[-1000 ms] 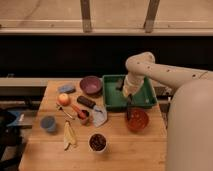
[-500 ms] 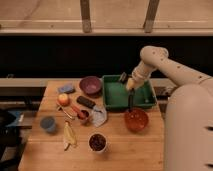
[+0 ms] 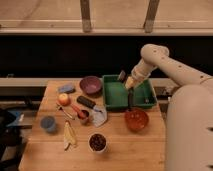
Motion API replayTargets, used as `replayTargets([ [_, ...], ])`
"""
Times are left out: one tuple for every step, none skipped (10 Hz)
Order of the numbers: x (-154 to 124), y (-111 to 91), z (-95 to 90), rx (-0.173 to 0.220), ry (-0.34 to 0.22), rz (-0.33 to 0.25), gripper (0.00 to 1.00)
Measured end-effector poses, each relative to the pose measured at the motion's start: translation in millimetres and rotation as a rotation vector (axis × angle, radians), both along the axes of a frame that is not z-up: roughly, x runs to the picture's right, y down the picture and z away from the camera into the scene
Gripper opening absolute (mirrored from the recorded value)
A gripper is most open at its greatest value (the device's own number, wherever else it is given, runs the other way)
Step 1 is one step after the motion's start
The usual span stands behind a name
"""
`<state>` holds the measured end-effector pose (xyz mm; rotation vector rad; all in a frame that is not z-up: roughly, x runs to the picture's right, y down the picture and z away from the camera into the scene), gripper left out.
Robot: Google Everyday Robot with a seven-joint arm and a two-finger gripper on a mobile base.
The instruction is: Wipe tray with brush
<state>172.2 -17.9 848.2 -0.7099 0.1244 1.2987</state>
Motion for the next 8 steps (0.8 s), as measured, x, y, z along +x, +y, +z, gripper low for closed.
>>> replayTargets([
  [0.1,0.9,0.2,-0.002,0.0,0.0,0.0],
  [0.7,0.6,-0.1,-0.001,0.0,0.0,0.0],
  [1.8,3.4,-0.3,-0.003,0.005,-0.01,0.0],
  [-0.3,6.0,-3.5,0.014,0.035,-0.032,0.0],
  [-4.2,8.0,-6.0,0.039,0.059,-0.044,0.0],
  [-2.6,8.6,-6.3,0.06,0.07,-0.046,0.0],
  [2.2,8.8,-5.8,0.076,0.075,-0.04,0.0],
  [1.7,7.5,-3.3,0.087,0.072,-0.035,0.0],
])
